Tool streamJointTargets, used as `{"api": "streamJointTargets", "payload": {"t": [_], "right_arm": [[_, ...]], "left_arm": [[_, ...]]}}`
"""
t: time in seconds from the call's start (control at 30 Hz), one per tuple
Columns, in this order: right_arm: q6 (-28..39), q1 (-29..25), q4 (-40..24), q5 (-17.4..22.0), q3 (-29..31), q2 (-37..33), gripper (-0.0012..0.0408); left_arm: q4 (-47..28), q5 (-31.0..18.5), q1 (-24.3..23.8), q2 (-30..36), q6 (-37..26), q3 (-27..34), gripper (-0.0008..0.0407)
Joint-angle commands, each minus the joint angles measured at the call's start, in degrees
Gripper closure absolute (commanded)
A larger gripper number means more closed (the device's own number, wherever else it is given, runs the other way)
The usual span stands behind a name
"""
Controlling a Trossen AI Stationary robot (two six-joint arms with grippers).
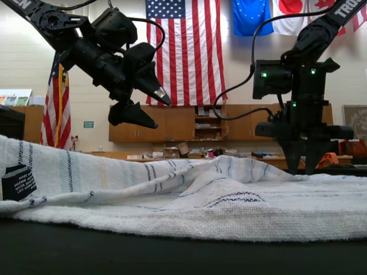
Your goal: Fold the towel
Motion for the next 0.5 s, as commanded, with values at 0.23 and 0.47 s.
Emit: {"api": "streamJointTargets", "payload": {"t": [0.23,0.47], "right_arm": [[0.3,0.0,6.5,0.0,-3.2,0.0,0.0236],[0.6,0.0,6.8,0.0,-4.0,0.0,0.0261]], "left_arm": [[0.0,0.0,0.0,0.0,0.1,0.0,0.0046],[0.0,0.0,0.0,0.0,0.1,0.0,0.0046]]}}
